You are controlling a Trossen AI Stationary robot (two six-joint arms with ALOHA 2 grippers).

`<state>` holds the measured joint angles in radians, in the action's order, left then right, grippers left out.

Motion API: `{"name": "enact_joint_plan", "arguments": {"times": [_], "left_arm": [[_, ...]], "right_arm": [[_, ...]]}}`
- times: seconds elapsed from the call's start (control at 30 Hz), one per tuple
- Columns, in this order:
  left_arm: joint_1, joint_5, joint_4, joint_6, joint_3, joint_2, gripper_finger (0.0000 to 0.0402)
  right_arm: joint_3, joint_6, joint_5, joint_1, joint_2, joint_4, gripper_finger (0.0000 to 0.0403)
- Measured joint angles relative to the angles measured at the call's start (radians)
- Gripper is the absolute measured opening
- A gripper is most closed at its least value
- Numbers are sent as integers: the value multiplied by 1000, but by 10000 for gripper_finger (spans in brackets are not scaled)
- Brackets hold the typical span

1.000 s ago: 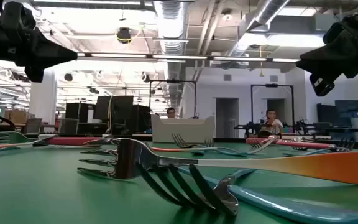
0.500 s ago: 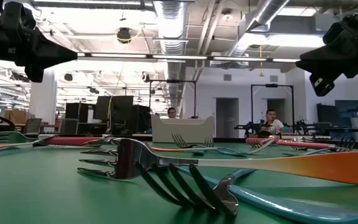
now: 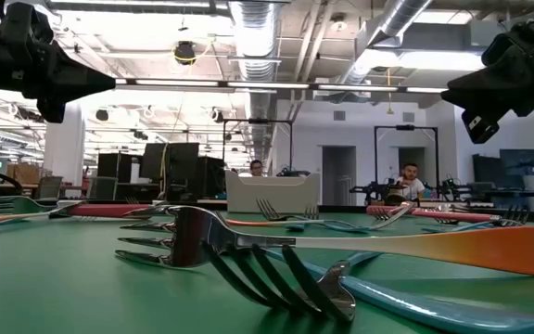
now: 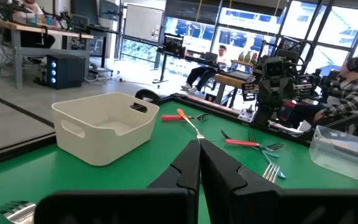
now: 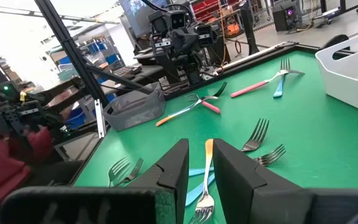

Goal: Sort silverware by color (type)

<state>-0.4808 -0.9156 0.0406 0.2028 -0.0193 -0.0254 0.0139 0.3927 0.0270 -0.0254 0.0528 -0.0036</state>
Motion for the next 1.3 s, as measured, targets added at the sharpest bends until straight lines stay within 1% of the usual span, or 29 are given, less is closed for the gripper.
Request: {"name": "enact_joint_plan", "arguments": {"times": [0.53, 0.63, 0.77, 0.97, 1.03, 1.2, 1.3], "left_arm": [[0, 0, 0, 0, 0, 0, 0], [0, 0, 0, 0, 0, 0, 0], [0, -33, 10, 0, 0, 0, 0], [0, -35, -4, 0, 0, 0, 0], [0, -37, -5, -4, 0, 0, 0], [0, -39, -5, -66, 0, 0, 0], [0, -39, -5, -100, 0, 0, 0]], "right_arm": [[0, -1, 0, 0, 0, 0, 98], [0, -37, -19, 0, 0, -3, 98], [0, -42, -19, 0, 0, -3, 98], [0, -44, -21, 0, 0, -3, 98], [0, -113, -21, 0, 0, -3, 98], [-1, -498, -6, 15, 0, 0, 98], [-3, -639, 7, 26, 0, 27, 98]]}}
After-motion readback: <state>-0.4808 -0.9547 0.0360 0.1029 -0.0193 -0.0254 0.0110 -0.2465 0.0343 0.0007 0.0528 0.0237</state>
